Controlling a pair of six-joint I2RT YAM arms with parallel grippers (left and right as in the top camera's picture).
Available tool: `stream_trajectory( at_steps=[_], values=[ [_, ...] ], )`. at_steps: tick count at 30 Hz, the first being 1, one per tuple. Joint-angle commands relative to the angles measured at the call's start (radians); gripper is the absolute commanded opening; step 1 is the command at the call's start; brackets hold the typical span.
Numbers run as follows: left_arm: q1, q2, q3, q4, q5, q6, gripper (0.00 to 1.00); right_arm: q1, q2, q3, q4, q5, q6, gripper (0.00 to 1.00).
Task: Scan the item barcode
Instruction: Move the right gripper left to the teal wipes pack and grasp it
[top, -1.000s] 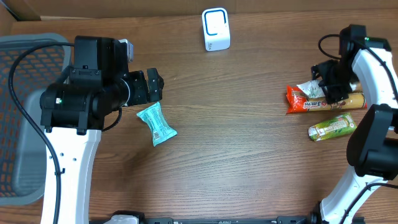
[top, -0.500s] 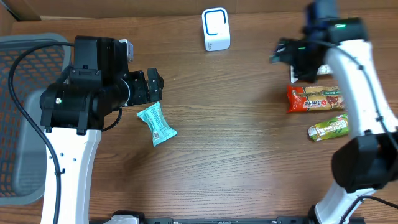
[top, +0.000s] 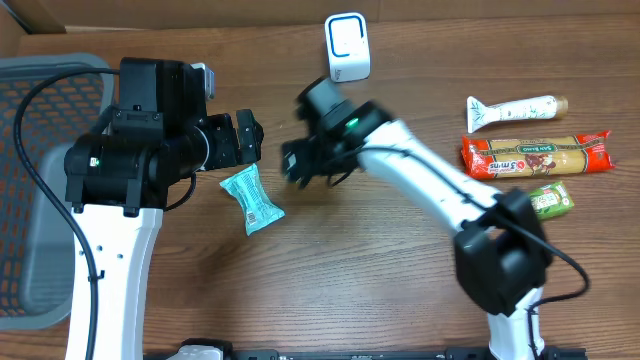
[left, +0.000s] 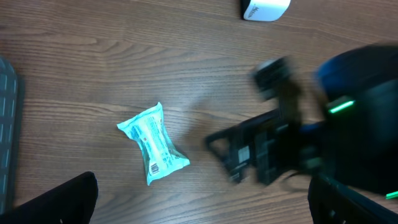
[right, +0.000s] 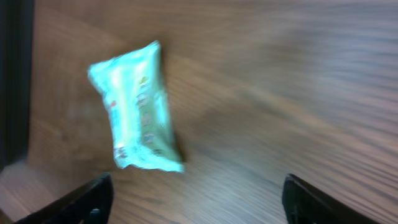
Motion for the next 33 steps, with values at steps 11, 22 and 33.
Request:
stream_trajectory(
  at_steps=[11,22,33],
  values=[
    [-0.002,0.005,0.0,0.0,0.007,0.019,1.0,0.142,0.154,-0.011,0.166,-0.002,-0.027,0.68],
    [-0.002,0.005,0.0,0.0,0.007,0.019,1.0,0.164,0.229,-0.025,0.264,-0.001,-0.027,0.43],
    [-0.002,0.005,0.0,0.0,0.007,0.019,1.0,0.114,0.214,-0.01,0.125,-0.062,-0.016,0.04]
  ],
)
